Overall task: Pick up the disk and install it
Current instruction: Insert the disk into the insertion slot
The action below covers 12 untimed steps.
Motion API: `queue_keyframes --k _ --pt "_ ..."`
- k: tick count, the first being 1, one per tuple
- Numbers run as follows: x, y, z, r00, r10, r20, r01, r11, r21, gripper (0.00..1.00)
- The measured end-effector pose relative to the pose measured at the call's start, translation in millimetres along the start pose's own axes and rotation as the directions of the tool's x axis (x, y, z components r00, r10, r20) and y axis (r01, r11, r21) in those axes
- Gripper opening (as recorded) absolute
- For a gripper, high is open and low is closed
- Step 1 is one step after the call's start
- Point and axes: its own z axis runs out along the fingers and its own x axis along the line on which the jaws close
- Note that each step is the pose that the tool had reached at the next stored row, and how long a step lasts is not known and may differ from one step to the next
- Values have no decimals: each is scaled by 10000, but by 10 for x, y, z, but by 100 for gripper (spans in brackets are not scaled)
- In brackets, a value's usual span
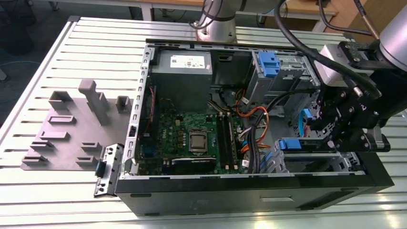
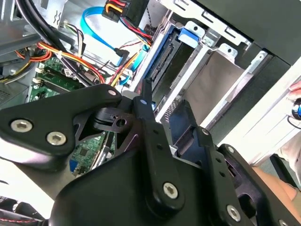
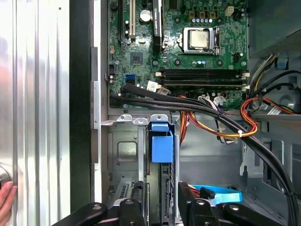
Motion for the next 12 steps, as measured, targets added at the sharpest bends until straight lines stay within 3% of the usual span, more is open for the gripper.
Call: queue_keyframes --k 5,12 --pt "-5 0 -2 10000 0 -2 0 10000 -1 42" --pt "-83 2 16 10000 0 4 0 10000 -1 42"
